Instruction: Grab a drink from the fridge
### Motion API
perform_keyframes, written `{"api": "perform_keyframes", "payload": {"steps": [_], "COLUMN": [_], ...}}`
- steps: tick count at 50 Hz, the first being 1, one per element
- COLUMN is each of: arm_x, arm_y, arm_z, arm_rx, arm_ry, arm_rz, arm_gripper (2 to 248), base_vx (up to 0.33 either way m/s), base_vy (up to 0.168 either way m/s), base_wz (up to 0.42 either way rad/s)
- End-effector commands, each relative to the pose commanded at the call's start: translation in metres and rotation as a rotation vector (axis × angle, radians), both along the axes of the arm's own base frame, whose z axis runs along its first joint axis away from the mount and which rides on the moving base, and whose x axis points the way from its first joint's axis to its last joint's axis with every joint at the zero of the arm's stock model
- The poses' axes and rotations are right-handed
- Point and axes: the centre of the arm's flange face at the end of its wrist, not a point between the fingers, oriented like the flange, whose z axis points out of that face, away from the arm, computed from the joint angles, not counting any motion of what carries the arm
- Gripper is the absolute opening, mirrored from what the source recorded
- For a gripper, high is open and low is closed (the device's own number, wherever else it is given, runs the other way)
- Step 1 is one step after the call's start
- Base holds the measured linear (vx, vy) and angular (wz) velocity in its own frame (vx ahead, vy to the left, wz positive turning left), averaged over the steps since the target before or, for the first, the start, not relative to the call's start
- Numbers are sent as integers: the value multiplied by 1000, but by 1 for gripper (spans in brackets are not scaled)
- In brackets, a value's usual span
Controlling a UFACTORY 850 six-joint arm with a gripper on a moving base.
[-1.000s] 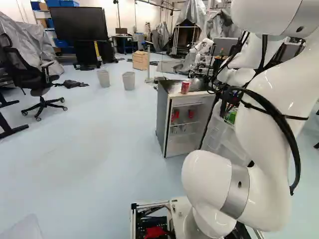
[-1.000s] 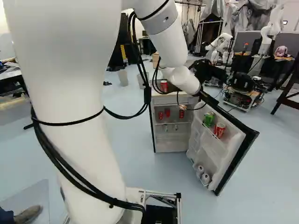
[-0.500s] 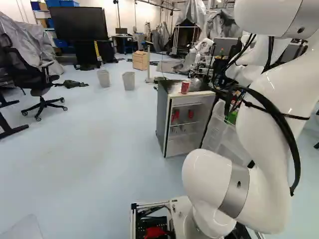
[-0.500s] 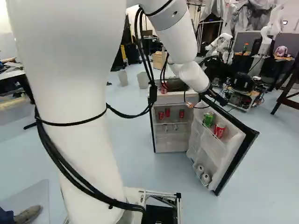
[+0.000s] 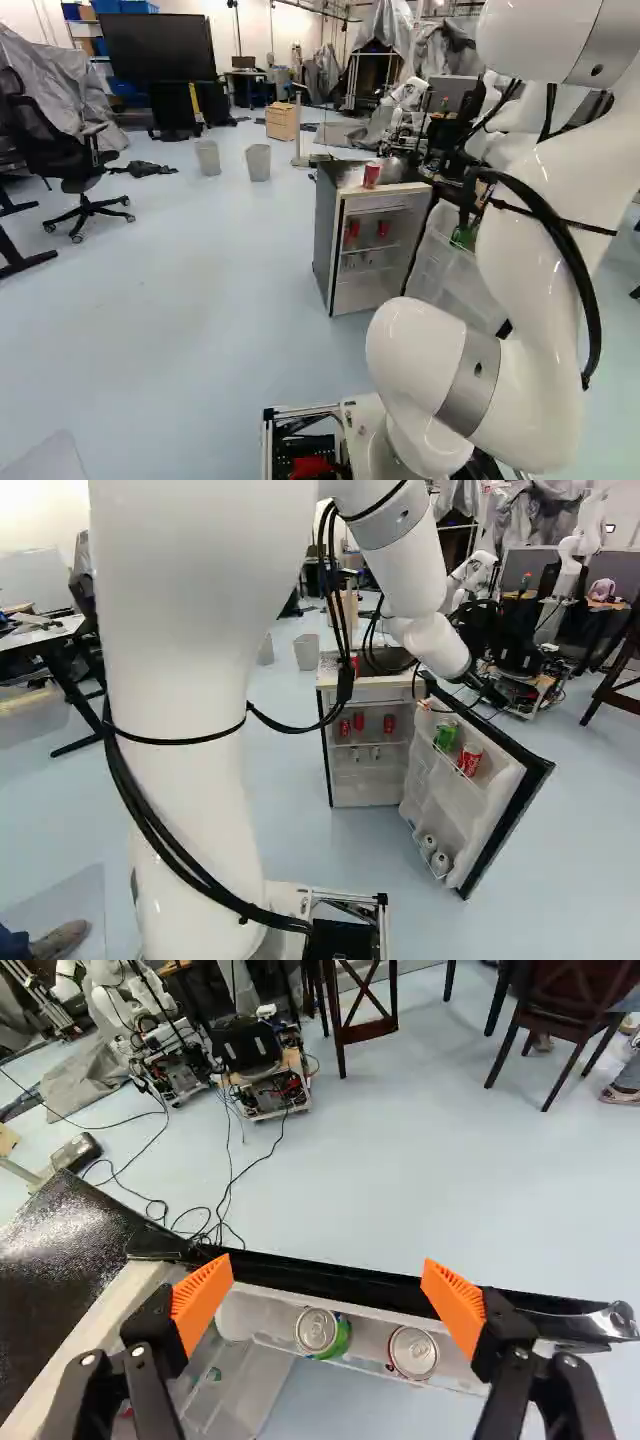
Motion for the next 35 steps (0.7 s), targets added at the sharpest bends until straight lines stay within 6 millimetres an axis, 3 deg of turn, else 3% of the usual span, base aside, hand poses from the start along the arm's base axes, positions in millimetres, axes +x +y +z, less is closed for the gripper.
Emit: {"api": "perform_keyframes", "payload": {"steps": [17, 35], "arm_x": [4, 21], "arm_y": [-28, -55], "arm_z": [-6, -14], "arm_rx": [35, 85], "arm_ry": [19, 45], "arm_rz": [-20, -19], "arm_gripper": [247, 247], "base_vx": [0, 0], "base_vy": [0, 0], "base_wz": [0, 0]}}
